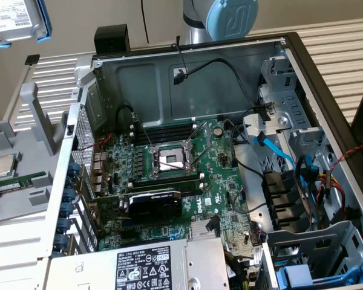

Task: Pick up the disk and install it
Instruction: 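Pick up the disk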

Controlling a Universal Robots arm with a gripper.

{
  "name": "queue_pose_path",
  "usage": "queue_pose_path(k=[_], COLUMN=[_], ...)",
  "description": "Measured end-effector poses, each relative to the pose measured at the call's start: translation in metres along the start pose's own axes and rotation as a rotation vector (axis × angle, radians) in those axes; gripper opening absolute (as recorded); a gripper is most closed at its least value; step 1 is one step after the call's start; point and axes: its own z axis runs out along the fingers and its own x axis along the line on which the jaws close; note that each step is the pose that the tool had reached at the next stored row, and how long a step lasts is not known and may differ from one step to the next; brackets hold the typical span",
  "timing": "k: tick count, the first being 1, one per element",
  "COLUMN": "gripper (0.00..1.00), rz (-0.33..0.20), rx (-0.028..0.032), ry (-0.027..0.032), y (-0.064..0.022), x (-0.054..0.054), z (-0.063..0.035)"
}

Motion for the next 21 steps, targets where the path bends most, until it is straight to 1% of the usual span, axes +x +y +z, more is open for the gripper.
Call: queue_pose_path(k=[6, 15, 17, 21], gripper=[0.37, 0.37, 0.37, 0.37], rz=[0.0, 0.0, 0.0, 0.0], rx=[0.0, 0.0001, 0.0, -0.0005], ry=[-0.0001, -0.0001, -0.0001, -0.0002], y=[-0.0271, -0.0639, -0.0722, -0.0875], x=[0.003, 0.006, 0.008, 0.016], z=[-0.0073, -0.028, -0.0307, -0.0361])
